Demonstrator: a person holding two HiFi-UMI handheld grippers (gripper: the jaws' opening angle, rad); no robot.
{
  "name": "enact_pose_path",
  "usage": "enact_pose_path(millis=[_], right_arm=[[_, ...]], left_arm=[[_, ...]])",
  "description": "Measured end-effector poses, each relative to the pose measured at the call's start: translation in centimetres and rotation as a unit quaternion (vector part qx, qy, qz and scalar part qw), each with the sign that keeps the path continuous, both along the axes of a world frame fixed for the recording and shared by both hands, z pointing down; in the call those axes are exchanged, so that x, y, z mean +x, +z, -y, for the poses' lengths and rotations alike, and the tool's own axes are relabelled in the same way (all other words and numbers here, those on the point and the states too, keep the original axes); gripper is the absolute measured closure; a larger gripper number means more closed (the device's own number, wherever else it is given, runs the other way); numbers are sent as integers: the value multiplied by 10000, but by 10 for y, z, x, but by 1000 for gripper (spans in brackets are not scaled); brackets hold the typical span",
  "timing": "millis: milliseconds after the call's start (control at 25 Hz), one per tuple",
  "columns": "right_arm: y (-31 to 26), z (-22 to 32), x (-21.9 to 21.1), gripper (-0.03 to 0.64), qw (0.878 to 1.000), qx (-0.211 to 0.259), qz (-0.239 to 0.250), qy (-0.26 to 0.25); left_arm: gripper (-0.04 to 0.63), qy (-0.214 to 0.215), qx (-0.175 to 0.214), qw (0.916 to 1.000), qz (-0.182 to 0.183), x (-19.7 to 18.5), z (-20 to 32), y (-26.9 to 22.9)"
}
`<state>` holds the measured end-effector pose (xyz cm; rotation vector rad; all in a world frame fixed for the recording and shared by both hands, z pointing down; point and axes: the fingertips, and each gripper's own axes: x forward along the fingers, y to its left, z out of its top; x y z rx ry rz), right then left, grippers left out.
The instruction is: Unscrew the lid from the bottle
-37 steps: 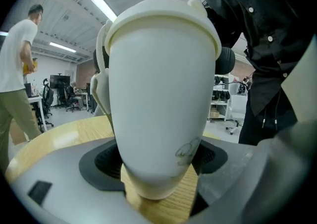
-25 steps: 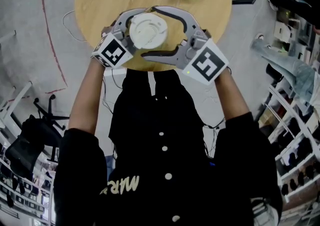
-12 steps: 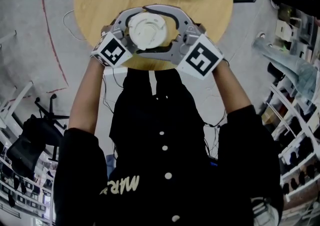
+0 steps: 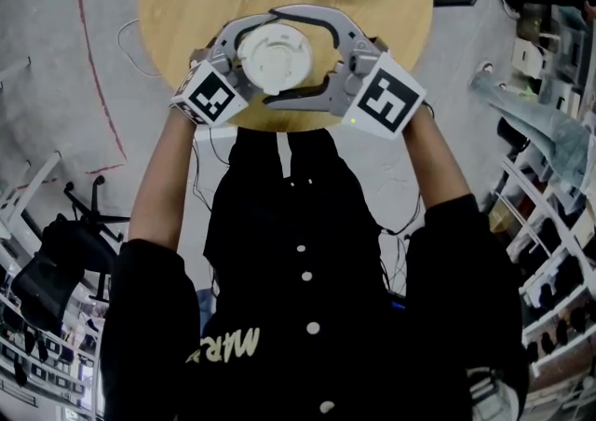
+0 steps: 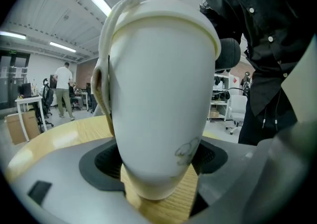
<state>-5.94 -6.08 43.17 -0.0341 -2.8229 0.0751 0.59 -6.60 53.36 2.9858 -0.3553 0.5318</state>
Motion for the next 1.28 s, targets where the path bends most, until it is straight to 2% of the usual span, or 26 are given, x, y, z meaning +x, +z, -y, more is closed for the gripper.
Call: enact_pose_path(millis=[120,240,320,400,480,560,640,720,800,1000,1160,1280], right_arm=[[1,-1,2,104,9971,-78,-2,756],[-7,5,-5,87,9879,100,428,1487],[-12,13,-8,91,9808,220,661,1824],[-10,18,-10,125,9776,325,664,1971],[-6,17,-10,137,9792,394,608,1896],[-5,14,-11,138,9856,432,584,1528],[-5,6,-12,138,9944,434,560,790],[-4,-1,-13,138,9982,325,505,18],[-2,-4,-13,138,9983,177,403,-379],[0,-3,-10,138,9989,156,371,-251],[1,-6,-9,138,9989,383,190,-174],[-2,-8,-9,138,9983,404,339,-259]], left_arm=[[221,21,30,10000,6,1,1,0],[221,31,41,10000,16,1,1,-1],[221,30,41,10000,11,1,2,-2],[221,37,46,10000,27,0,2,-1],[221,37,44,10000,40,0,2,-1],[221,59,48,10000,40,1,1,0],[221,103,65,9999,36,1,0,0],[221,119,75,9999,30,1,0,-1],[221,88,62,9999,28,0,1,-2],[221,122,58,9999,24,1,1,-1],[221,156,130,9998,-5,2,-1,-2],[219,146,170,9997,-11,2,-2,-1]])
